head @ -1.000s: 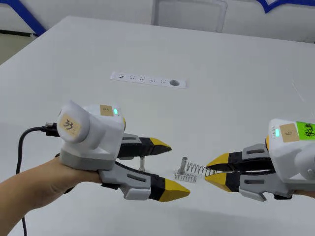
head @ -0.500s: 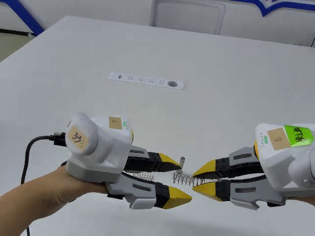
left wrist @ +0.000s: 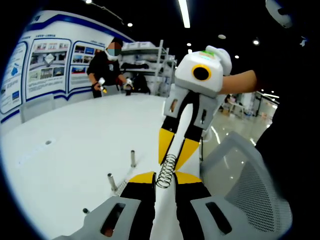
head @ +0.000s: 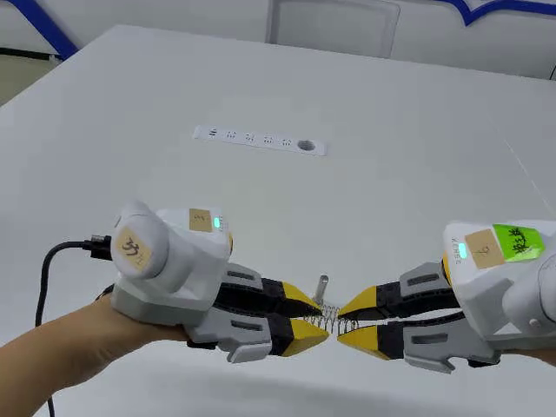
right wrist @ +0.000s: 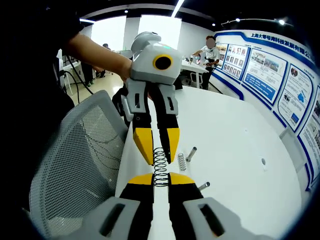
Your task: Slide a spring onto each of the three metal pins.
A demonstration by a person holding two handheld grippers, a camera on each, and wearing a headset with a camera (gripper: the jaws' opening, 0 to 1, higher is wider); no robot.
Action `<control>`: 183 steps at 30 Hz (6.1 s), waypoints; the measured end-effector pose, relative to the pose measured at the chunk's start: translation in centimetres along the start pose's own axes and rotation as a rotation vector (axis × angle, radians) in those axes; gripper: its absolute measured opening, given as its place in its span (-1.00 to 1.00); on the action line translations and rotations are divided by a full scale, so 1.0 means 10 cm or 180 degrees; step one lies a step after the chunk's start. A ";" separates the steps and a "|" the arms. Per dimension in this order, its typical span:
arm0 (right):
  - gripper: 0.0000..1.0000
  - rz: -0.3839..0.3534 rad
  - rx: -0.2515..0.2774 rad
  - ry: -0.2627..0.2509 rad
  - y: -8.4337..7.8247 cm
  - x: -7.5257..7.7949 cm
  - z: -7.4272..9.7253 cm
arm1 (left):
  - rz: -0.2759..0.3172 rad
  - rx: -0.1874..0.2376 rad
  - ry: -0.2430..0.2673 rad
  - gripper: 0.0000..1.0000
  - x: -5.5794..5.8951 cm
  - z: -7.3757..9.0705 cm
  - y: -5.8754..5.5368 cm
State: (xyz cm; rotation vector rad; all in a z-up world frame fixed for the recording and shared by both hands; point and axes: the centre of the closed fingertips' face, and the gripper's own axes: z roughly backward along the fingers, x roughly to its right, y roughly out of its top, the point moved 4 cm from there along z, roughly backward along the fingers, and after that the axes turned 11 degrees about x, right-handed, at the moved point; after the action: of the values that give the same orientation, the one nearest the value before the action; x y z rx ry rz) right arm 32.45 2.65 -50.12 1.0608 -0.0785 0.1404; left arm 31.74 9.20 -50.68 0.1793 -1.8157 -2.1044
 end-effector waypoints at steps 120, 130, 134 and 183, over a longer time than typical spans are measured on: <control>-0.77 -0.0927 0.0200 -0.1457 -0.46 1.07 0.59 | -0.0225 0.0150 0.0921 0.77 -0.63 0.59 0.24; -0.77 -0.1135 0.0044 -0.1533 -0.77 1.06 0.56 | -0.0156 0.0046 0.1012 0.85 -0.68 0.64 0.13; -0.77 -0.1141 -0.0053 -0.1499 -0.84 1.02 0.52 | -0.0112 0.0021 0.1030 0.85 -0.66 0.66 0.08; -0.77 -0.1333 -0.0321 -0.1491 -1.14 1.00 0.34 | 0.0054 0.0072 0.1154 0.77 -0.69 0.80 0.03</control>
State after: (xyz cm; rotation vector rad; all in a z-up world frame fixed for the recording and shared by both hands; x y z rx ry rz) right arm 44.04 -4.98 -56.98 0.9711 -0.2801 -0.4885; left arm 35.61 19.00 -49.91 0.5133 -1.6176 -1.8920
